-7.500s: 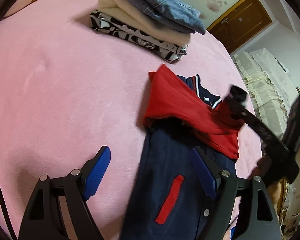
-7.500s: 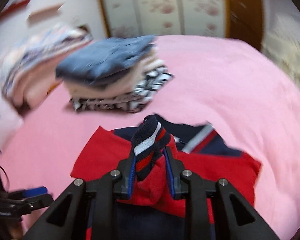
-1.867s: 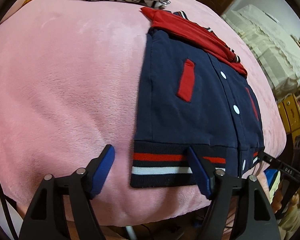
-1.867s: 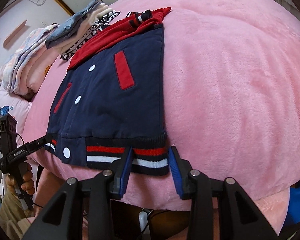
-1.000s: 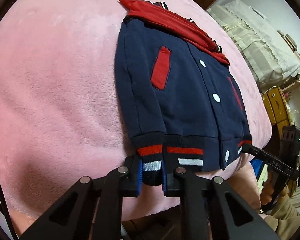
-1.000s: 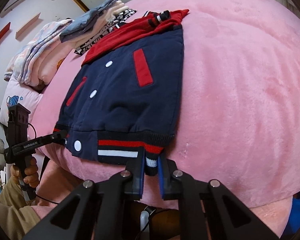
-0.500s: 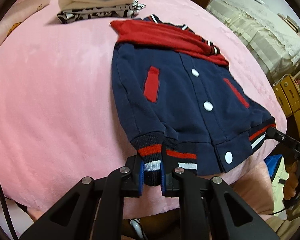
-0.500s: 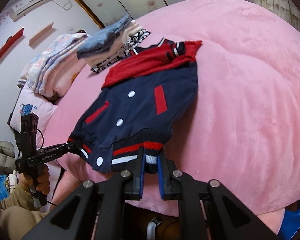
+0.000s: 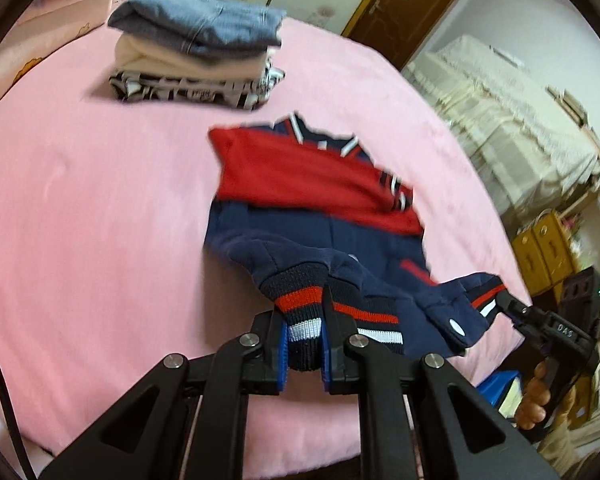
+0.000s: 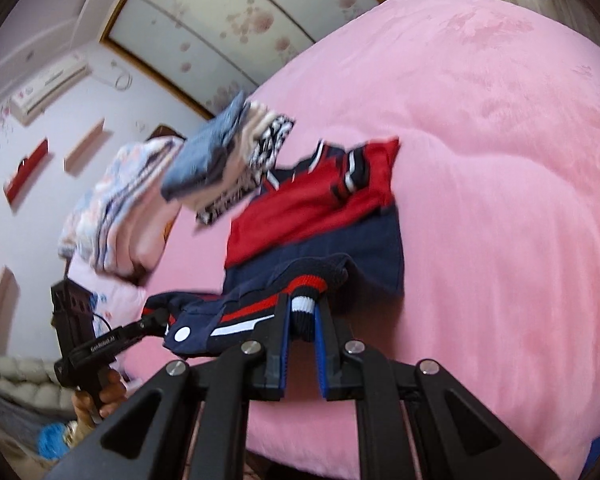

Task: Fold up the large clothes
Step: 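Lift the held hem and fold it over onto the collar with both tools, then lay the hem flat at the collar and open both tools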

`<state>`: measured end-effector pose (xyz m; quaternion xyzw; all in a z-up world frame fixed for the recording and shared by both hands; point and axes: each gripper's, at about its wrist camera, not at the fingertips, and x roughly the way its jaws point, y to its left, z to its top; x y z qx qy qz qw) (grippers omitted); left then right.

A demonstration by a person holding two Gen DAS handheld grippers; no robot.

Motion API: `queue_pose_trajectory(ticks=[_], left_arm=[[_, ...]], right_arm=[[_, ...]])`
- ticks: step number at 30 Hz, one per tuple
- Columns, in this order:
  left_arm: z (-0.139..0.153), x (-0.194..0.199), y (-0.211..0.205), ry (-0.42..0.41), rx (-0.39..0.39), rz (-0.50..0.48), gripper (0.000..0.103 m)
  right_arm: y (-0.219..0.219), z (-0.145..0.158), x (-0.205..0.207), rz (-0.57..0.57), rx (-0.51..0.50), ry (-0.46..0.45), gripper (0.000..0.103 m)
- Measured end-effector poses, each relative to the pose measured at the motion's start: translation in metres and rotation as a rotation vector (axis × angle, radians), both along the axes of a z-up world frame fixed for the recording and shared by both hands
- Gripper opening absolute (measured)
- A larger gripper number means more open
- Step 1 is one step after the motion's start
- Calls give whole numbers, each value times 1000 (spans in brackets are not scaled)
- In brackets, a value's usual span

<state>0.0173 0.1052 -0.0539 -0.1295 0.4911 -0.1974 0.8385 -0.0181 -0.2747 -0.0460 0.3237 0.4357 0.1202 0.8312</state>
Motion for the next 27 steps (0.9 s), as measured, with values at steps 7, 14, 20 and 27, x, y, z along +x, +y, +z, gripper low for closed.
queue_pose_trajectory(ticks=[7, 14, 20, 27], left_arm=[[7, 74, -11, -30, -31, 36, 10], [-22, 140, -16, 41, -4, 113, 31], [-30, 158, -7, 25, -34, 154, 34], [-46, 167, -15, 24, 75, 109, 34]], right_arm=[[-12, 2, 76, -32, -7, -18, 10], [-18, -12, 133, -92, -31, 24, 46], [-23, -28, 141, -102, -53, 27, 54], [-12, -42, 150, -36, -179, 34, 54]])
